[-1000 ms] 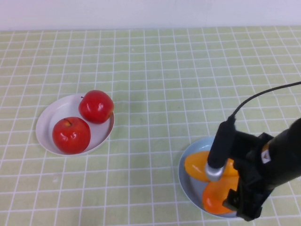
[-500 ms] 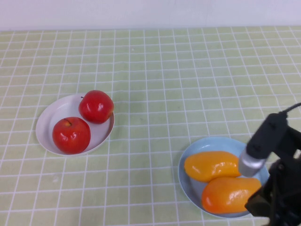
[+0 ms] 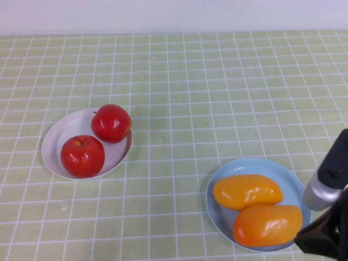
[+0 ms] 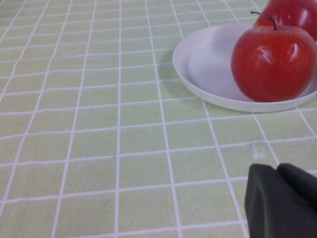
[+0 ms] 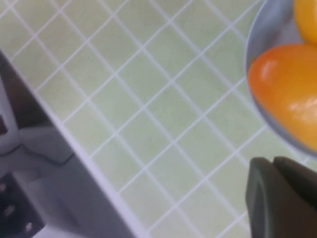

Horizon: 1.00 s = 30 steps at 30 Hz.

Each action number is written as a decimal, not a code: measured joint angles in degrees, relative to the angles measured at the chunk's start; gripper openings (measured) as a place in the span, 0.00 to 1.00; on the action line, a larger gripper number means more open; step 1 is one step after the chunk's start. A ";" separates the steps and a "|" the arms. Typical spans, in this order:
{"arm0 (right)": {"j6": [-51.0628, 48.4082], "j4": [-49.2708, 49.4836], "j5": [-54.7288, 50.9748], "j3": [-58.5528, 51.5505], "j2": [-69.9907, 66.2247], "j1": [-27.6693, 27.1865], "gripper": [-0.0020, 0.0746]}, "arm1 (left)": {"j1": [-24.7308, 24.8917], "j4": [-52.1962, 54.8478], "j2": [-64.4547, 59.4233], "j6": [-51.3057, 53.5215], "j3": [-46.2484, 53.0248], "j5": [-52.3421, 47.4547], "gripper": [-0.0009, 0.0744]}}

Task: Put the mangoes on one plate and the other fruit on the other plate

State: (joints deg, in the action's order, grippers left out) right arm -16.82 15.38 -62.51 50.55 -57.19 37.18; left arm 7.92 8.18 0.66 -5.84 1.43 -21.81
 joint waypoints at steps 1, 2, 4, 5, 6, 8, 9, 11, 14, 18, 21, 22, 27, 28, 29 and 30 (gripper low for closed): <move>0.00 -0.17 1.08 -0.18 0.00 0.00 0.01 | 0.00 0.00 0.00 0.00 0.00 0.00 0.01; 0.00 -0.62 2.71 -0.51 0.00 0.00 0.01 | 0.00 0.00 0.00 0.00 0.00 0.00 0.01; 0.00 -2.31 6.85 -1.93 0.12 0.00 0.01 | 0.00 0.00 0.00 0.00 0.00 0.00 0.01; 0.00 -3.85 9.61 -3.16 0.36 -0.11 0.01 | 0.00 0.00 0.00 0.00 0.00 0.00 0.01; 0.00 -5.65 12.52 -4.67 0.74 -0.11 0.01 | 0.00 0.00 0.00 0.00 0.00 0.00 0.01; 0.00 -7.88 18.57 -8.51 2.31 -1.13 0.01 | 0.00 0.00 0.00 0.00 0.00 0.00 0.01; 0.00 -7.99 20.89 -10.26 3.56 -1.97 0.01 | 0.00 0.00 0.00 0.00 0.00 0.00 0.01; 0.00 -6.67 25.70 -14.69 6.81 -5.12 0.01 | 0.00 0.00 0.00 0.00 0.00 0.00 0.01; 0.00 -2.70 29.35 -20.17 12.31 -11.70 0.01 | 0.00 0.00 0.00 0.00 0.00 0.00 0.01; 0.00 -0.48 30.20 -26.04 20.04 -19.76 0.01 | 0.00 0.00 0.00 0.00 0.00 0.00 0.01; 0.00 0.22 30.55 -29.63 26.51 -25.97 0.01 | 0.00 0.00 0.00 0.00 0.00 0.00 0.01; 0.00 0.80 31.12 -30.91 28.71 -28.12 0.01 | 0.00 0.00 0.00 0.00 0.00 0.00 0.01; 0.00 4.84 38.86 -37.45 38.52 -36.00 0.01 | 0.00 0.00 0.00 0.00 0.00 0.00 0.01; 0.00 5.44 41.21 -39.31 40.45 -37.18 0.01 | 0.00 0.00 0.00 0.00 0.00 0.00 0.01; 0.00 5.66 43.07 -40.89 42.28 -37.77 0.01 | 0.00 0.00 0.00 0.00 0.00 0.00 0.01; 0.00 5.94 44.47 -42.19 43.95 -37.90 0.01 | 0.00 0.00 0.00 0.00 0.00 0.00 0.01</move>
State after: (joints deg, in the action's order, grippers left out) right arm -16.82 21.32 -18.03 8.36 -13.24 -0.72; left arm 7.92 8.18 0.66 -5.84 1.43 -21.81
